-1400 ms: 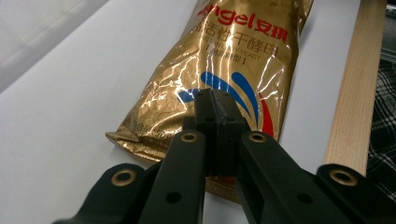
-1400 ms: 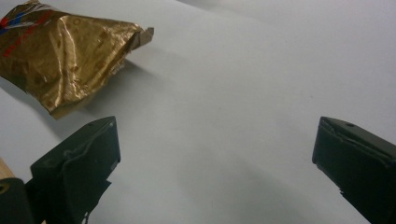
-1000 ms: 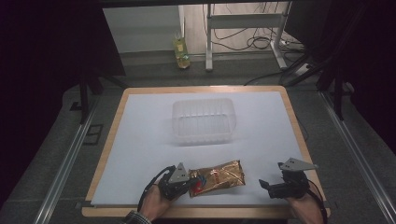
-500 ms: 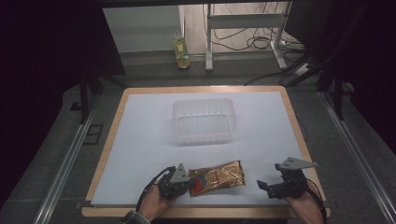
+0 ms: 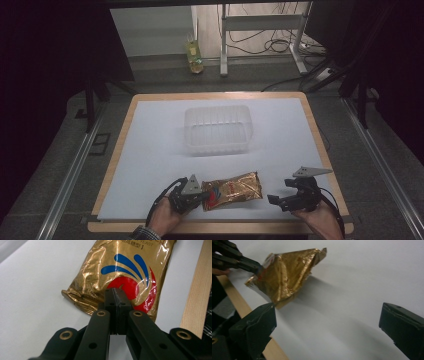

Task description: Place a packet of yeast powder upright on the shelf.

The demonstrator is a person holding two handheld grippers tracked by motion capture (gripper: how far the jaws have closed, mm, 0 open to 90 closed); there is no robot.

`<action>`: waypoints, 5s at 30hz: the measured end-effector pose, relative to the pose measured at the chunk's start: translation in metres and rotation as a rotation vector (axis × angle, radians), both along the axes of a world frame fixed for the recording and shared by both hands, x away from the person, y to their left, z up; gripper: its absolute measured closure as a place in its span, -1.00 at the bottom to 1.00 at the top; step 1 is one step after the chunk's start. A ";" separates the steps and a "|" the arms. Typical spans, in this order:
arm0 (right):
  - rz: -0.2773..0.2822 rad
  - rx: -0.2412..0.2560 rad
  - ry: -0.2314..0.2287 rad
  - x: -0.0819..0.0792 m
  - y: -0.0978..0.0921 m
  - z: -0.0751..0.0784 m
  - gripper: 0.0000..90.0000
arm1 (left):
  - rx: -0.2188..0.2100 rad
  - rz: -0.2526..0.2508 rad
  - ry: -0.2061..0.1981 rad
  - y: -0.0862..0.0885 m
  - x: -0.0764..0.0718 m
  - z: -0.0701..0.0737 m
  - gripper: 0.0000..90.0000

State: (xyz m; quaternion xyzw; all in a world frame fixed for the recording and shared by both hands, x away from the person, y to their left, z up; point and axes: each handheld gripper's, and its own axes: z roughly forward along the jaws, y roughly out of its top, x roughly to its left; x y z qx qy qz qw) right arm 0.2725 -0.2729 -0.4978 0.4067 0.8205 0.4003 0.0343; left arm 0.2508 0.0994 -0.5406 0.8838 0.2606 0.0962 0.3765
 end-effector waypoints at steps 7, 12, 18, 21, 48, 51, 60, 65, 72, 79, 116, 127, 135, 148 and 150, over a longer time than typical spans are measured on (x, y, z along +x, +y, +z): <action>0.006 0.031 0.054 0.004 0.010 0.002 -0.94 | -0.001 0.000 0.002 0.000 0.000 0.000 1.00; 0.033 0.080 0.090 0.009 0.021 0.004 -0.74 | 0.000 -0.002 0.000 0.000 0.000 0.000 1.00; 0.056 0.100 0.142 0.013 0.032 0.002 -0.68 | 0.002 -0.005 -0.003 0.000 0.000 0.000 1.00; 0.066 0.090 0.157 0.016 0.038 0.000 -0.60 | 0.002 -0.005 -0.003 0.000 0.000 0.000 1.00; 0.113 0.230 0.308 0.042 0.066 -0.003 0.50 | 0.029 -0.009 -0.028 -0.002 -0.001 0.002 0.98; 0.110 0.234 0.304 0.040 0.067 0.003 0.62 | 0.013 0.013 -0.042 0.001 -0.002 0.005 0.85; 0.112 0.234 0.225 0.036 0.067 0.024 0.68 | -0.031 0.104 -0.099 0.017 -0.002 0.012 0.38; 0.099 0.256 0.198 0.035 0.061 0.033 0.69 | -0.071 0.126 -0.097 0.022 0.000 0.013 0.16; 0.086 0.259 0.162 0.035 0.055 0.048 0.71 | -0.079 0.128 -0.103 0.019 0.000 0.012 -0.10; 0.070 0.258 0.132 0.039 0.048 0.059 0.71 | -0.096 0.123 -0.115 0.017 0.001 0.012 -0.27; -0.079 0.254 0.032 0.070 0.011 0.111 0.73 | -0.187 0.156 -0.161 0.024 0.000 0.016 -0.94; -0.122 0.239 -0.008 0.085 0.006 0.130 0.73 | -0.146 0.159 -0.161 0.026 0.001 0.014 -0.99; -0.168 0.222 -0.023 0.101 0.004 0.139 0.74 | -0.123 0.157 -0.170 0.025 0.001 0.014 -0.99; -0.212 0.168 -0.047 0.131 0.012 0.154 0.74 | -0.119 0.149 -0.170 0.025 0.001 0.014 -0.99; -0.218 0.152 -0.048 0.136 0.014 0.155 0.74 | -0.118 0.148 -0.171 0.025 0.000 0.014 -0.99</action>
